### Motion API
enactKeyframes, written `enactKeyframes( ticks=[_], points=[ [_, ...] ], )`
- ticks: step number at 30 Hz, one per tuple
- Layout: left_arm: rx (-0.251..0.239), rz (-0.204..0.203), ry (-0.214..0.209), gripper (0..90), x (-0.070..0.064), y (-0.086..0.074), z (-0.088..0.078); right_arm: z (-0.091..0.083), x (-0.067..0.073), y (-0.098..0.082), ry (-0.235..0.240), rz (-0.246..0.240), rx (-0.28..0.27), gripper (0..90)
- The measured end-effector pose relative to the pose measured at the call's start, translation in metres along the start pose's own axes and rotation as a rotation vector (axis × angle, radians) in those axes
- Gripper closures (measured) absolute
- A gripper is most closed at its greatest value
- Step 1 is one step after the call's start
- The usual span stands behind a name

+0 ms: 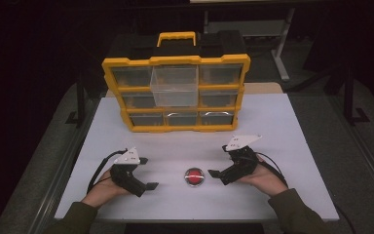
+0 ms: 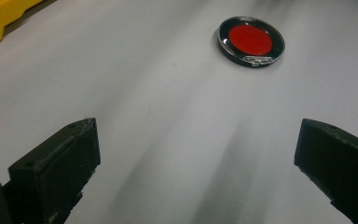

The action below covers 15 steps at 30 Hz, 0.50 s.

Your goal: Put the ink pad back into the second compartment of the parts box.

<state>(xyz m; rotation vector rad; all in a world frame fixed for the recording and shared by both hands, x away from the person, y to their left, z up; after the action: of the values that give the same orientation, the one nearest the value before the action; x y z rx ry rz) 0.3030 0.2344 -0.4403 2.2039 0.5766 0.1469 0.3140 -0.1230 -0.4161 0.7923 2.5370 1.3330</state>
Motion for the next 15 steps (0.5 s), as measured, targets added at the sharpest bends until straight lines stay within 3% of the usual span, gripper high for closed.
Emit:
enactKeyframes(
  ticks=[15],
  points=[
    [-0.006, -0.008, 0.019, 0.0, 0.002, -0.002, 0.000, 0.015, 0.003, 0.012, 0.038, -0.018, 0.017, 0.0]
  ],
)
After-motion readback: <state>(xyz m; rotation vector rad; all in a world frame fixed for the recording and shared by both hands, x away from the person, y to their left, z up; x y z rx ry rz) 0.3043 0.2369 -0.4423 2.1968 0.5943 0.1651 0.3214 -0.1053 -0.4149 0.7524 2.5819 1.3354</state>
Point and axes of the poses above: each handheld gripper's, and its own axes: z roughly forward along the jaws, y roughly out of its top, x roughly to its left, the point moved 1 cm from there along z, roughly forward along the jaws, and after that the axes turned 1 degree about -x, right-handed, at the moved point
